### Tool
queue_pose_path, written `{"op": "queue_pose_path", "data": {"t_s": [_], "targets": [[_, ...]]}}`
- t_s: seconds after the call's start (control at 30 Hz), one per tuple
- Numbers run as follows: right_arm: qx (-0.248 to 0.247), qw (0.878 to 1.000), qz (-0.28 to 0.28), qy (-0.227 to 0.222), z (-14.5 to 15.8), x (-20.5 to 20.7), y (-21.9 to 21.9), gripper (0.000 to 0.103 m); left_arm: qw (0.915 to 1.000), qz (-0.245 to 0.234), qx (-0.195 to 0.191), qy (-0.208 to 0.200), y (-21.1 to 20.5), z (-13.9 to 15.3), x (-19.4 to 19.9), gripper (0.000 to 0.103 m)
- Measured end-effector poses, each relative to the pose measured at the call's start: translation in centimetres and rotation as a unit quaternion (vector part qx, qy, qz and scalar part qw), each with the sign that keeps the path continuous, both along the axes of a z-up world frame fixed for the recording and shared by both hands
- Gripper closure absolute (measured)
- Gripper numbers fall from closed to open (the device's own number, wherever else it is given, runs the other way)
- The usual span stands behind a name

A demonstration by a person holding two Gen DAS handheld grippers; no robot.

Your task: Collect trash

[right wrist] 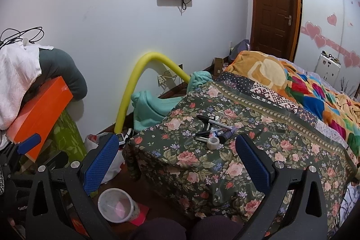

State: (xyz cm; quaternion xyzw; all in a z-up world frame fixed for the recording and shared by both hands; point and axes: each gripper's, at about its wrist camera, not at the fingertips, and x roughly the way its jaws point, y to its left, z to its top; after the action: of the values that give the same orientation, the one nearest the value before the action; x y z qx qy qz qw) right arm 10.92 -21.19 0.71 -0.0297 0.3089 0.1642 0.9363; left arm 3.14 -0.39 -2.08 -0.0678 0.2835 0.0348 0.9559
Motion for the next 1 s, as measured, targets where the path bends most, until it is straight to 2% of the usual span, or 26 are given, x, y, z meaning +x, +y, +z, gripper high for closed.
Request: {"op": "queue_pose_path", "data": {"t_s": [0.6,1.0], "targets": [[0.002,1.0,-0.002,-0.002,0.3,-0.2,0.0,0.0,1.0,-0.002,0.005,-0.002,0.0,0.1,0.0,0.0],[0.002,1.0,-0.002,0.002,0.1,0.6,-1.0,0.0,0.9999,0.001,0.016,0.003,-1.4,0.2,1.0,0.0]]}}
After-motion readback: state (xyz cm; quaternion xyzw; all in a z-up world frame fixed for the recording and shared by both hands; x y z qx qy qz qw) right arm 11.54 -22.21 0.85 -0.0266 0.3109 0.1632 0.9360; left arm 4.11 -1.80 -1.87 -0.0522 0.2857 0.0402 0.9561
